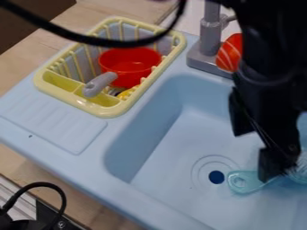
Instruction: Move the blue brush to the top left corner of the sink
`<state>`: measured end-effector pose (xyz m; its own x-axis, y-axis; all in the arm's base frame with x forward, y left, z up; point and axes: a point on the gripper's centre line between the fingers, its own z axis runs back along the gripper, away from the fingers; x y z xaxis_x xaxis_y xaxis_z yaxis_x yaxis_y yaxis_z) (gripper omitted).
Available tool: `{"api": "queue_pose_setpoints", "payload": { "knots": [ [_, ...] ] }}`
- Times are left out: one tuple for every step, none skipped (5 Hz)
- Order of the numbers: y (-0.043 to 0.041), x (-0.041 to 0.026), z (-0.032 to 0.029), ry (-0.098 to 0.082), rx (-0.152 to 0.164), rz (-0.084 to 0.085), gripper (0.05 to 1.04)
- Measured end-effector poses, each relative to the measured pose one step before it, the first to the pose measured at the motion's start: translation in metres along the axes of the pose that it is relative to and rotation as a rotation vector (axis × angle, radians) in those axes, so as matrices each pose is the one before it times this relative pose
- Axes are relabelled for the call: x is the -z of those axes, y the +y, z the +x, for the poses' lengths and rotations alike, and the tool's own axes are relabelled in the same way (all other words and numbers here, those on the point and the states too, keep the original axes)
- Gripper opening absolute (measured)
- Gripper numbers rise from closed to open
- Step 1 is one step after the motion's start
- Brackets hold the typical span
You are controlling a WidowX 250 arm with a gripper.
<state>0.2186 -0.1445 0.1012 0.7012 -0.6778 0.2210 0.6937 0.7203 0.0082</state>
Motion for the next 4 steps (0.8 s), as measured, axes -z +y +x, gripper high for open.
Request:
{"api": "queue_pose_setpoints", "payload": {
  "knots": [
    [-0.00588,0.0166,0.00418,0.0108,0.0254,-0.0232,0.999],
    [0.00217,0.00928,0.00417,0.0243,0.0206,0.0382,0.999],
    [0.00193,0.0051,0.00109,0.0094,-0.0154,0.0501,0.999],
    [-0.00003,0.00199,0.0006,0.0003,-0.0067,0.0046,0.999]
  ]
}}
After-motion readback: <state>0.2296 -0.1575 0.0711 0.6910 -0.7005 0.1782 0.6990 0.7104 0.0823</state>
